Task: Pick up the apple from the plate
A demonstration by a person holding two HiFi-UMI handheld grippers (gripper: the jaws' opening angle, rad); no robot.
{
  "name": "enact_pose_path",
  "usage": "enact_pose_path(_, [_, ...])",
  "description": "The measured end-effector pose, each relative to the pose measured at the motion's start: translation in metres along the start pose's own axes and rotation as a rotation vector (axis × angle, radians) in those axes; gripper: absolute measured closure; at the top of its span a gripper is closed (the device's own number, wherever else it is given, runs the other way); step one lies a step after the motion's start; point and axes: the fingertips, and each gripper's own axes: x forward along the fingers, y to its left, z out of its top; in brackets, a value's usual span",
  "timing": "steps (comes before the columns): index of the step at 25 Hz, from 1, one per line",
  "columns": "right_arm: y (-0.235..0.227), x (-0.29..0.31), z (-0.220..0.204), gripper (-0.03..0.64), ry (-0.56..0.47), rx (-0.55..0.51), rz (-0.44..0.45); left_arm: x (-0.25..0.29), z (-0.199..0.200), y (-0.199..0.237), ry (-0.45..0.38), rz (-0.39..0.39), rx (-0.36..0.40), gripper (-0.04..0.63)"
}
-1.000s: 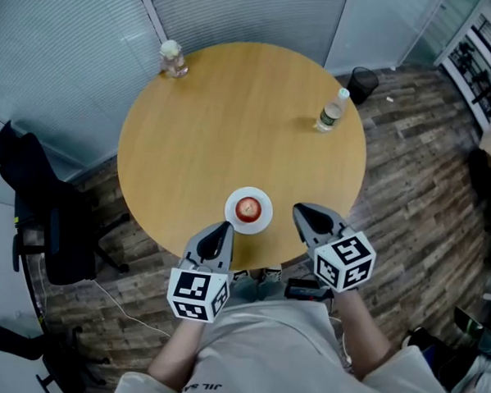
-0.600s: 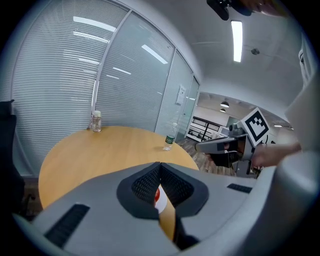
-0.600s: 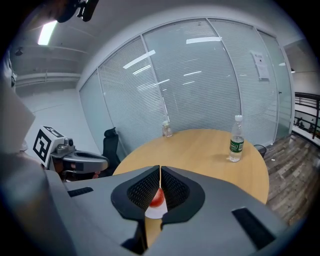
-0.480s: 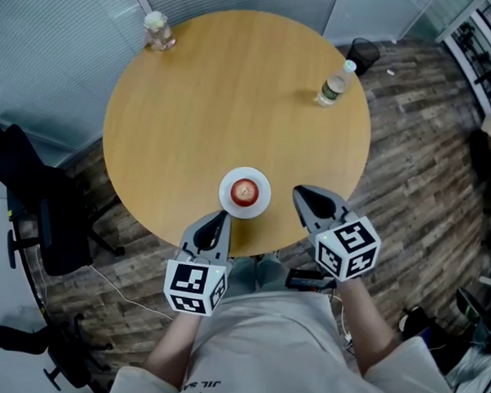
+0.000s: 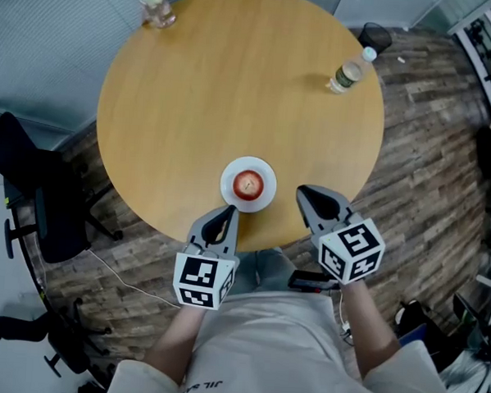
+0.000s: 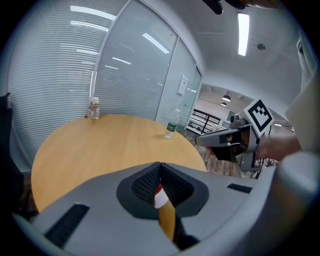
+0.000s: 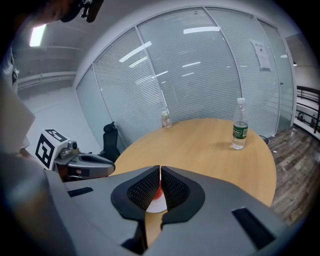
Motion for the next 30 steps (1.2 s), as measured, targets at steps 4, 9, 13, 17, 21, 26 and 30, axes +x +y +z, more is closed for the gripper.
enact_pose_path(4, [0.003, 0.01, -0.005, 0.584, 0.008, 0.018, 0.015, 0.012, -0.008, 0.005, 0.029, 0.003, 0.03, 0.591])
enact_pose_path(9, [0.003, 0.015, -0.012, 0.584, 0.019, 0.029, 0.02, 0.027, -0.019, 0.008, 0.065, -0.001, 0.043, 0.567])
enact_pose_path(13, [-0.001, 0.019, -0.02, 0.584, 0.036, 0.04, 0.017, 0.043, -0.031, 0.013, 0.101, 0.009, 0.08, 0.488])
enact_pose_path(17, [-0.002, 0.021, -0.028, 0.584, 0.054, 0.049, 0.019, 0.058, -0.045, 0.013, 0.144, -0.017, 0.105, 0.351])
enact_pose_path(21, [-0.004, 0.021, -0.034, 0.584, 0.067, 0.061, 0.014, 0.072, -0.051, 0.013, 0.171, -0.039, 0.103, 0.268])
enact_pose_path(26, [-0.008, 0.02, -0.042, 0.584, 0.081, 0.074, 0.006, 0.085, -0.062, 0.017, 0.195, -0.019, 0.104, 0.238])
enact_pose_path(30, [-0.01, 0.02, -0.046, 0.584, 0.096, 0.08, 0.003, 0.094, -0.07, 0.022, 0.218, -0.005, 0.1, 0.226])
